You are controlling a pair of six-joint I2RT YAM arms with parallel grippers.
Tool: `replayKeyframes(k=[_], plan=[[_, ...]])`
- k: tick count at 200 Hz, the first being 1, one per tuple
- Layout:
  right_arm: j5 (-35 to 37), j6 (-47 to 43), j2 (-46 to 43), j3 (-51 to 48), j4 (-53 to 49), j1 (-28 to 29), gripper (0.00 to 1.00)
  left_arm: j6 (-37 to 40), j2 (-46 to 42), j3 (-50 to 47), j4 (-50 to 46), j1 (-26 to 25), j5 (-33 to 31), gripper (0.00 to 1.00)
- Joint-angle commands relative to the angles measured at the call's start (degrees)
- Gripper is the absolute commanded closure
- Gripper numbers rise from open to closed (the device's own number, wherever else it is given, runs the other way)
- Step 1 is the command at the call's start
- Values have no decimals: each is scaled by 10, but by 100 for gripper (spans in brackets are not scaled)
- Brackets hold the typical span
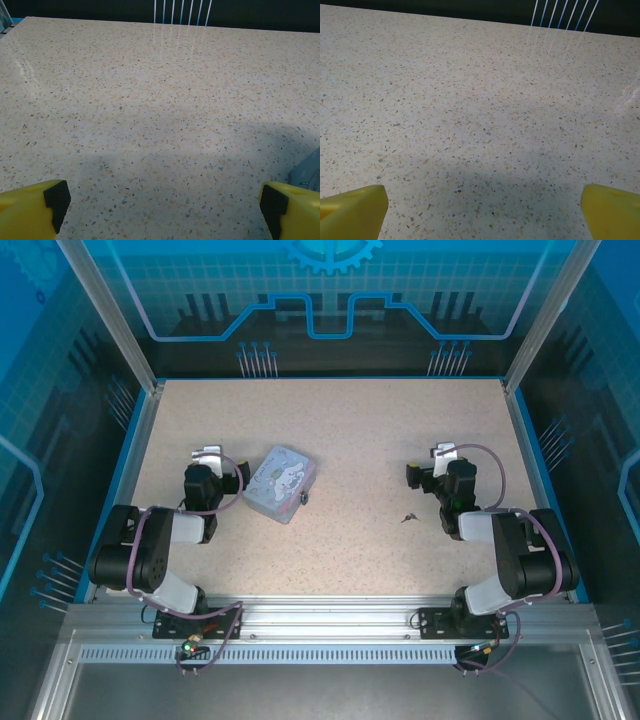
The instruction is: Unlock a padlock with a key
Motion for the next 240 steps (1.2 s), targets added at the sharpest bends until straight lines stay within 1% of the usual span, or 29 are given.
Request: replayKeyframes(k=[1,53,60,71,83,89,96,115,120,134,146,151,162,171,184,201,219,240], plan=[[4,6,2,4,6,-3,0,-9,5,6,12,3,-5,1],[2,5,1,2,9,-4,0,-7,4,0,22,3,-5,1],[17,7,-1,2,13,0,0,-10,0,-6,31,3,-15,1],[57,9,-35,10,-30,11,0,-22,-22,-20,37,2,-44,1],[67,5,-85,34,-110,18,0,-33,-56,-28,20,3,-71,1],[76,11,-104,52,-155,21,0,-35,-76,-26,-5,2,-78,1],[78,39,-123,78,-209,19,0,-42,-101,-19,-48,2,-85,1],[24,108,-156,140,-332,11,0,-82,-166,24,-191,2,-105,1],[12,122,-160,155,-353,12,0,-102,-181,36,-228,2,-111,1],[9,170,-162,187,-396,8,0,-171,-225,77,-336,2,-119,1],[10,253,-160,213,-448,-11,0,-230,-252,116,-431,1,-111,1],[-7,283,-156,223,-468,-25,0,-255,-260,132,-466,0,-102,1],[-73,320,-138,249,-492,-50,0,-293,-270,163,-537,-6,-77,1],[-118,324,-117,283,-520,-54,0,-316,-277,187,-590,-19,-67,1],[-192,306,-84,325,-545,-41,1,-337,-284,214,-656,-42,-57,1],[-242,286,-30,401,-608,-6,6,-377,-298,240,-744,-76,-59,1],[-261,264,40,487,-675,43,12,-437,-317,237,-796,-108,-45,1],[-255,272,116,561,-702,94,14,-513,-346,199,-797,-152,-40,1]])
